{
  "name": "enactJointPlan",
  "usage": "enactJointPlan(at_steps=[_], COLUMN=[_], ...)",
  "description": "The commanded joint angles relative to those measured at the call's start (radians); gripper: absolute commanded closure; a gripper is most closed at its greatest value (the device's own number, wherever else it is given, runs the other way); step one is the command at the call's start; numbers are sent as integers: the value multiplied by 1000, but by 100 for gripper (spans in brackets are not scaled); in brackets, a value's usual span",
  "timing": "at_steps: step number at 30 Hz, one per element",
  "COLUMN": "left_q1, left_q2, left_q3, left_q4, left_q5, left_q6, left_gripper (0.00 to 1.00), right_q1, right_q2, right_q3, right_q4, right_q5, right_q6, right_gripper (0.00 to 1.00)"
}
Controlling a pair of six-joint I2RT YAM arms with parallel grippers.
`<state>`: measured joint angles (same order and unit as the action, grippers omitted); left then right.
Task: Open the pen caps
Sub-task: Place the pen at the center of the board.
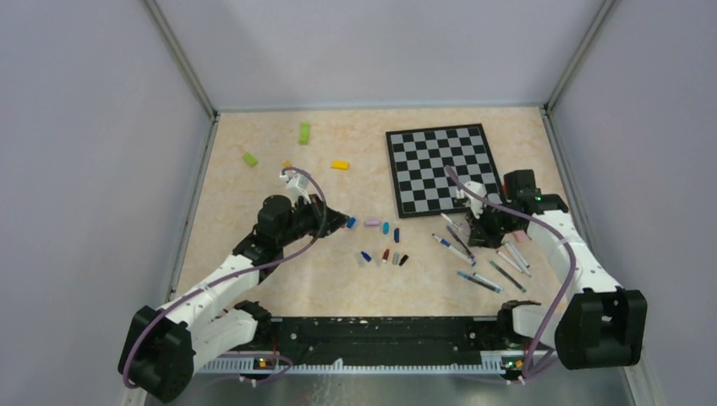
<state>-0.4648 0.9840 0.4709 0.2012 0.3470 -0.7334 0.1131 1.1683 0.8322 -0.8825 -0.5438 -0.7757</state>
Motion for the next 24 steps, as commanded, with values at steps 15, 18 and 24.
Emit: enactJointPlan(at_steps=[15, 18, 24], left_q1=[11, 11, 11], left_q2=[57, 82, 119], left_q3=[-44, -47, -41], left_q4=[105, 143, 200], left_q5=[130, 178, 220], left_q6=[79, 91, 125], left_gripper=[100, 100, 100], right_q1=[-642, -690, -736], right_q2=[23, 65, 174], right_q3=[31, 44, 67], right_q4=[-222, -210, -198], right_q5=[137, 159, 179], right_q6=[-391, -412, -472], right_gripper=[100, 100, 100])
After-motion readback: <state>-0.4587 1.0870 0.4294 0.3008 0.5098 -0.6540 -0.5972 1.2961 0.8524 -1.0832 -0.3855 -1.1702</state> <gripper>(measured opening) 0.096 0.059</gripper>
